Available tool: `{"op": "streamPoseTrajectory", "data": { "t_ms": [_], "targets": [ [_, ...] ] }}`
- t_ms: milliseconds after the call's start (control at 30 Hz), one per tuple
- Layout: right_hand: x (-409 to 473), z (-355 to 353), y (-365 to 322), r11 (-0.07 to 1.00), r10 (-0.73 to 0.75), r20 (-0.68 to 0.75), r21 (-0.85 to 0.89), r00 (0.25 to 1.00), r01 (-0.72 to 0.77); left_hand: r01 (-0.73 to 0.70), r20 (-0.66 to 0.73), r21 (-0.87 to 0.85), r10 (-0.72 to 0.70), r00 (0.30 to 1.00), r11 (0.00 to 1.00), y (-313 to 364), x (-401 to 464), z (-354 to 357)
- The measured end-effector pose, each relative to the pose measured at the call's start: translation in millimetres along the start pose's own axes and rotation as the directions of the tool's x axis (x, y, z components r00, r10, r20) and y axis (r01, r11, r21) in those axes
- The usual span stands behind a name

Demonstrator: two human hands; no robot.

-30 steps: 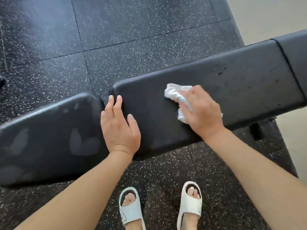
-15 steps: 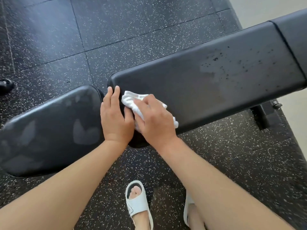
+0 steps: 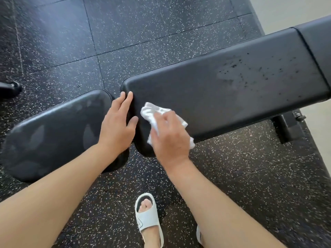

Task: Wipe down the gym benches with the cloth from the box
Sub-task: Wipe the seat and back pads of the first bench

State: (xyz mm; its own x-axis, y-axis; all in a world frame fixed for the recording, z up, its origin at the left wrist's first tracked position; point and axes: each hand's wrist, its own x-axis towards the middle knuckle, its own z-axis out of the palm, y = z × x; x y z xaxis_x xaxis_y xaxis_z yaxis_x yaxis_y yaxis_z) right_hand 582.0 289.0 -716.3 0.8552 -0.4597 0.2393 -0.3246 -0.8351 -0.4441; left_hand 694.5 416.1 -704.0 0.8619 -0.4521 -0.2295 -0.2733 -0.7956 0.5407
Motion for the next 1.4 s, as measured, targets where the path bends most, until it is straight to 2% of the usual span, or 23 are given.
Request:
{"op": "streamPoseTrajectory", "data": {
  "t_ms": [100, 167, 233, 267, 300, 333, 400, 467, 567, 700, 800, 933, 1067, 1167, 1200, 1267, 1400],
  "targets": [
    [-9, 8, -23, 0.994, -0.047, 0.066, 0.102, 0.997, 0.04, -0.015, 0.011, -0.015, 0.015, 1.0, 1.0, -3, 2, -2],
    [-5, 2, -10, 0.976, -0.207, 0.06, 0.08, 0.976, 0.202, -0.006, 0.014, -0.012, 0.006, 1.0, 1.0, -5, 3, -1],
    [6, -10, 21, 0.939, -0.336, 0.153, -0.023, 0.929, 0.343, 0.003, 0.019, -0.018, -0.003, 1.0, 1.0, -6, 3, 0],
    [14, -18, 42, 0.932, -0.321, 0.208, -0.101, 0.924, 0.347, 0.006, 0.022, -0.031, -0.005, 1.0, 1.0, -6, 3, 0],
    [22, -26, 64, 0.939, -0.259, 0.204, -0.175, 0.944, 0.295, 0.008, 0.022, -0.045, -0.007, 1.0, 0.999, -6, 3, 1],
    [31, -34, 84, 0.957, -0.173, 0.136, -0.209, 0.976, 0.199, 0.011, 0.019, -0.058, -0.01, 1.0, 0.998, -5, 2, 1],
    [45, -46, 114, 0.99, 0.001, 0.006, -0.14, 1.0, -0.001, 0.018, 0.018, -0.073, -0.017, 1.0, 0.997, -4, 3, 1],
    [46, -43, 110, 0.991, 0.055, -0.03, -0.119, 0.998, -0.059, 0.023, 0.036, -0.076, -0.02, 0.999, 0.997, -3, 4, -2],
    [28, -22, 65, 0.992, -0.028, -0.016, -0.126, 0.999, 0.026, 0.017, 0.112, -0.061, -0.01, 0.994, 0.998, -5, 6, -13],
    [-17, -1, -6, 0.977, -0.21, 0.136, -0.009, 0.968, 0.214, -0.075, 0.214, 0.033, 0.066, 0.975, 0.997, -16, 13, -33],
    [-28, 1, -17, 0.969, -0.245, 0.171, 0.021, 0.954, 0.245, -0.199, 0.224, 0.119, 0.169, 0.96, 0.973, -26, 18, -43],
    [3, 4, -1, 0.903, -0.415, 0.154, -0.053, 0.897, 0.426, -0.317, 0.213, 0.3, 0.261, 0.942, 0.9, -36, 18, -40],
    [62, 18, -16, 0.93, -0.341, 0.129, -0.102, 0.931, 0.354, -0.319, 0.184, 0.336, 0.27, 0.945, 0.886, -51, 15, -34],
    [64, 24, -22, 0.934, -0.339, 0.124, -0.07, 0.932, 0.349, -0.314, 0.168, 0.315, 0.273, 0.947, 0.896, -57, 14, -34],
    [52, 23, -18, 0.921, -0.376, 0.117, -0.067, 0.919, 0.385, -0.315, 0.164, 0.305, 0.276, 0.947, 0.899, -57, 15, -34],
    [17, 14, -6, 0.855, -0.507, 0.156, -0.031, 0.848, 0.517, -0.32, 0.158, 0.293, 0.285, 0.945, 0.901, -55, 16, -35],
    [-10, -19, 45, 0.746, -0.664, 0.258, 0.165, 0.702, 0.645, -0.305, 0.191, 0.304, 0.256, 0.948, 0.902, -47, 15, -40]
  ]
}}
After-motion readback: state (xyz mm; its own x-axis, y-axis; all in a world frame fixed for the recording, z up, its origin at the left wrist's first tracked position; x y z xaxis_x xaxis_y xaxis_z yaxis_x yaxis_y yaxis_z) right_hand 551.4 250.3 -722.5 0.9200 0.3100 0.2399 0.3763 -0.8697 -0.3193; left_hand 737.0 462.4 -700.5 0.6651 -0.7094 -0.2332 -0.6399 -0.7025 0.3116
